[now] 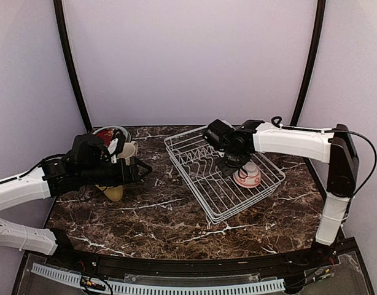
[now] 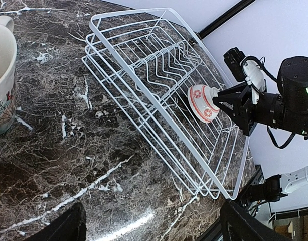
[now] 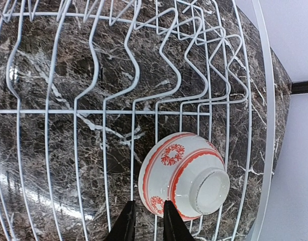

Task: Unload the mixed dishes from the dish rack
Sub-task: Grab the bowl from the dish rack.

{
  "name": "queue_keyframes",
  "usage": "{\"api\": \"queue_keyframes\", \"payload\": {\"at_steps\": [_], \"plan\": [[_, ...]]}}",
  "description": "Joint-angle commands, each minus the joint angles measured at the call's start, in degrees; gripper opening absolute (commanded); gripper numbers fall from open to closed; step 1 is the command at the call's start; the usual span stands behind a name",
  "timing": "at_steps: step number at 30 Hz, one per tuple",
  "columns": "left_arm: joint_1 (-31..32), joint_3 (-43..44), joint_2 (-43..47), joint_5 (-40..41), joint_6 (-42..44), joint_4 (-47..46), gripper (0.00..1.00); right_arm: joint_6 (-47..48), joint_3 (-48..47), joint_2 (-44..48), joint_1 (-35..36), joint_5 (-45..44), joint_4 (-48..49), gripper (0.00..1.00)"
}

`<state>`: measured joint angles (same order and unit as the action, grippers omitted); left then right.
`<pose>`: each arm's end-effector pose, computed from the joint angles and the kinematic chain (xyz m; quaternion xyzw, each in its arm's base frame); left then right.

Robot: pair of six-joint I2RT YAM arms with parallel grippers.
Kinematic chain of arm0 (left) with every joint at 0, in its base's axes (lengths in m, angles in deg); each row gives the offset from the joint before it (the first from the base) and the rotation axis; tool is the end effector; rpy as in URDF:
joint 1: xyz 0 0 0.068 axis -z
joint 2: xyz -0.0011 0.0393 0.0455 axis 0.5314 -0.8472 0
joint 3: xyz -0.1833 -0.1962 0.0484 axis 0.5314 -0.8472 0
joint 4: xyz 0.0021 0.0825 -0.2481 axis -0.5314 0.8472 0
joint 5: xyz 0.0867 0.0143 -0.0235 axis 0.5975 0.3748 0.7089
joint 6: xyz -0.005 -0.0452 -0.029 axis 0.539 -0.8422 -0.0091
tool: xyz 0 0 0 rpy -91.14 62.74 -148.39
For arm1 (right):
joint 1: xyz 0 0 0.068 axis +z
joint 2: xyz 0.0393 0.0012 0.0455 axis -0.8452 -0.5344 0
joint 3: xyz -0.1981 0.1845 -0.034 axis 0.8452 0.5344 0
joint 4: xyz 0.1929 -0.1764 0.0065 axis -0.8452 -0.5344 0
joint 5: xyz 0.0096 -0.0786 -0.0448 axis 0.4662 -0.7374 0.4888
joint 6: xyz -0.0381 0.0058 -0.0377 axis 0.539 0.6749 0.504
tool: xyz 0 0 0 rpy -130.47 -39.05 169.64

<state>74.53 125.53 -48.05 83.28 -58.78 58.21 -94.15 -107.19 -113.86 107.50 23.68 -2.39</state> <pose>0.1696 -0.1603 0.2824 0.0370 0.8446 -0.3877 0.3673 0.2608 0.2800 0.2457 -0.2562 0.9146 -0.1370 0.2813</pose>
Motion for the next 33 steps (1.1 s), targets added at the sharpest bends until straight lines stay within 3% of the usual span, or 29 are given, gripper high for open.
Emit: {"api": "queue_keyframes", "payload": {"at_steps": [1,6,14,16,19,24,28,33], "plan": [[0.3,0.3,-0.4,-0.4,0.6,-0.6,0.92,0.3,0.2,1.6,-0.6,3.7,2.4,0.25],[0.3,0.3,-0.2,-0.9,0.5,-0.3,0.92,-3.6,-2.1,-1.8,-0.5,-2.2,-8.5,0.63],[0.2,0.6,0.7,0.0,1.1,0.1,0.92,-4.6,0.7,-5.0,-0.6,-5.2,-10.2,0.94],[0.3,0.7,0.7,-0.1,1.1,0.4,0.92,-4.9,0.1,-6.6,-0.6,-6.1,-10.4,0.95],[0.3,0.5,1.1,0.0,1.1,0.7,0.92,-5.0,-0.8,-8.7,-0.5,-8.3,-11.3,0.79],[0.3,-0.2,1.8,0.5,1.0,0.9,0.92,-3.0,-0.5,-10.0,-0.6,-11.2,-11.0,0.71],[0.3,-0.3,1.6,0.3,1.0,0.4,0.92,-1.8,-0.4,-11.4,-0.5,-12.0,-9.9,0.82],[0.3,-0.1,1.8,0.4,1.1,0.8,0.92,-0.9,-0.2,-13.0,-0.5,-14.9,-9.5,0.87]]}}
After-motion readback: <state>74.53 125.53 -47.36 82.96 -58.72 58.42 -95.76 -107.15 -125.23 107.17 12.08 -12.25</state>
